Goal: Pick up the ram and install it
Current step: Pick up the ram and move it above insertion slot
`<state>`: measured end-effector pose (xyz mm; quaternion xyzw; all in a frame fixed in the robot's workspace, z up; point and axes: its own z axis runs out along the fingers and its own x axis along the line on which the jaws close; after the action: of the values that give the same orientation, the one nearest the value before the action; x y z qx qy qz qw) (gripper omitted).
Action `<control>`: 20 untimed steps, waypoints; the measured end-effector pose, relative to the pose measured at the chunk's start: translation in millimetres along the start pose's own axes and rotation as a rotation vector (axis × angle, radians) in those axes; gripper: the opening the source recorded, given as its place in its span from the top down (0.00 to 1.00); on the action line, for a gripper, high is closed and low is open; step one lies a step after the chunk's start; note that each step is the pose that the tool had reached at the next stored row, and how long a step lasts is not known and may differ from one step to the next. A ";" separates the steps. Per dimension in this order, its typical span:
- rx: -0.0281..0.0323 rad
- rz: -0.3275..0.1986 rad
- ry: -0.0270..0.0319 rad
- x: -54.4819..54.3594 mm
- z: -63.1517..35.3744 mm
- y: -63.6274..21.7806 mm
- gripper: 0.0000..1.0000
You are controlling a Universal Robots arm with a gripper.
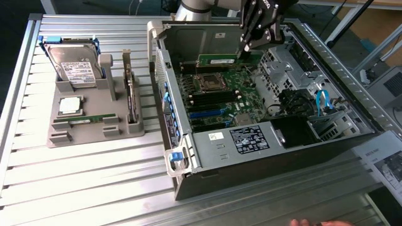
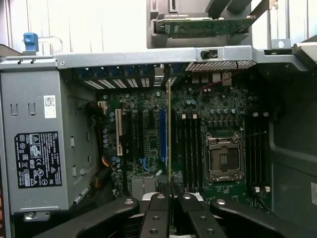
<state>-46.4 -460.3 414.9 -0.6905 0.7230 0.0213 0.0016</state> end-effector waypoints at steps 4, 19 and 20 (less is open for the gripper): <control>0.0000 -0.001 0.0000 -0.1 -0.1 -3.0 0.88; 0.0000 -0.001 0.0000 -12.9 0.4 -2.4 0.88; 0.0000 -0.001 -0.0001 -14.4 0.4 -2.4 0.88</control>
<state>-43.4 -446.1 414.9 -0.6908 0.7228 0.0214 0.0016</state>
